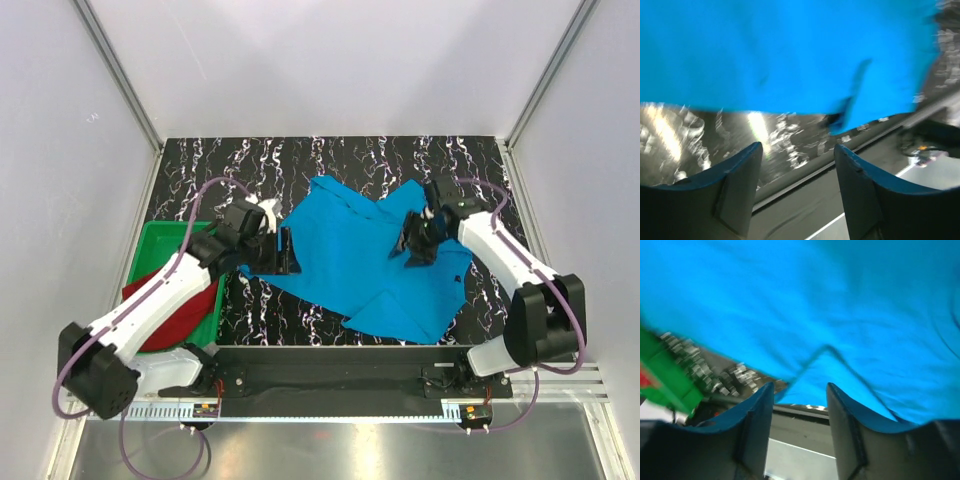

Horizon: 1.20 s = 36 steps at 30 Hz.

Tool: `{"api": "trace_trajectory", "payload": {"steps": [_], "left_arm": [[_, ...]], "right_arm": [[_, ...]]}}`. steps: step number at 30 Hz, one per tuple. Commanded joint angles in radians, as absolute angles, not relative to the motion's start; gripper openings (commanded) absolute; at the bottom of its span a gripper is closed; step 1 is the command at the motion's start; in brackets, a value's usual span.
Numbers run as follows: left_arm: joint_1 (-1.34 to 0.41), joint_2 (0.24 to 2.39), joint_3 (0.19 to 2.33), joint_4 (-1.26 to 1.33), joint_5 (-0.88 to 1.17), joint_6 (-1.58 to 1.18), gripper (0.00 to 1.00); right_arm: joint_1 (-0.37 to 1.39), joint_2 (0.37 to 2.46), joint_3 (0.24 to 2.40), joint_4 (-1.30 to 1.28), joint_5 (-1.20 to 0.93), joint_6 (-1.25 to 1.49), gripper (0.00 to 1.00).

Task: Fold and stack the t-shirts
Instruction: Flatten the tshirt out

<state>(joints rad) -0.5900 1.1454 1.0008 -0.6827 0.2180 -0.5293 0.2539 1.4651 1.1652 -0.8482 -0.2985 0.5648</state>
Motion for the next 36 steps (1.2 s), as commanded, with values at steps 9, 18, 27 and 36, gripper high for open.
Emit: {"api": "trace_trajectory", "payload": {"steps": [9, 18, 27, 36], "left_arm": [[-0.505, 1.408, 1.109, -0.745, 0.246, -0.376, 0.6], [-0.345, 1.424, 1.13, -0.771, 0.347, -0.278, 0.51], [-0.336, 1.42, 1.115, -0.764, 0.387, -0.267, 0.45], [-0.331, 1.531, 1.079, -0.732, 0.371, -0.307, 0.26]], "right_arm": [[0.252, 1.578, 0.999, -0.667, 0.025, 0.781, 0.57], [0.207, 1.842, 1.112, -0.609, 0.069, 0.831, 0.59], [0.067, 2.112, 1.612, -0.757, 0.242, 0.459, 0.6], [0.093, 1.967, 1.714, -0.902, 0.098, 0.43, 0.71]]}}
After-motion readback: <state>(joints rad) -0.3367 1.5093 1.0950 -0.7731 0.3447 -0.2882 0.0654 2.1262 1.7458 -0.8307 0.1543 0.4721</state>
